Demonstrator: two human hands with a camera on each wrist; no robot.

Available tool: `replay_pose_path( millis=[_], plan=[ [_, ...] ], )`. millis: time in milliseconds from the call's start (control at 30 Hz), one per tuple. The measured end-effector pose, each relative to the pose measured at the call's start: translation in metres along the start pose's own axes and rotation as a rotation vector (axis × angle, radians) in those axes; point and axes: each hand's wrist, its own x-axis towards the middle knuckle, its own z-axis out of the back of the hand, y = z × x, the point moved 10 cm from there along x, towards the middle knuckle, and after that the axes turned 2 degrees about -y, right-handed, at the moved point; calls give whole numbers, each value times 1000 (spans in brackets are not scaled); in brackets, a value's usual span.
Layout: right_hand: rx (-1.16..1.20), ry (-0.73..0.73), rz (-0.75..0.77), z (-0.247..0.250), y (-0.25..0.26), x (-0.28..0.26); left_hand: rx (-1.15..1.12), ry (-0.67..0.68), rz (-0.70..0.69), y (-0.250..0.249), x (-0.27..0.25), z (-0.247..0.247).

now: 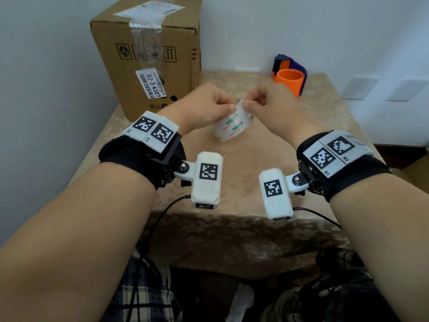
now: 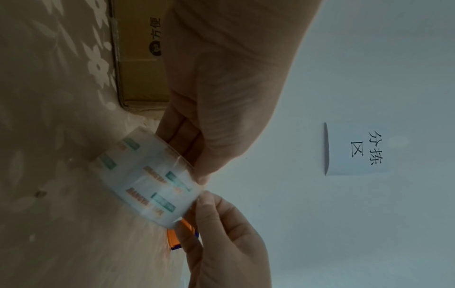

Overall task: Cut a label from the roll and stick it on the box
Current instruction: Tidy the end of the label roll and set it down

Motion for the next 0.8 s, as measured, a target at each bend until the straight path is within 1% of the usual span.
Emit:
replay_pose_path(
  millis=[200, 300, 400, 500, 567, 800],
  plan=[
    [-107, 182, -8, -18, -6, -4, 57, 43, -26, -2, -2, -2],
    [-168, 229, 15, -19, -4, -8, 69, 36, -25, -4, -2, -2],
    [-141, 218, 10, -16, -4, -9, 31, 10, -8, -2, -1, 0],
    [-16, 157, -8, -13, -6, -9, 9, -6, 1, 0, -1, -1],
    [66, 144, -28, -13, -8, -9, 4, 2, 2, 1, -1, -1],
    [141, 134, -21, -15, -12, -4, -49, 9, 26, 6, 0, 0]
  ],
)
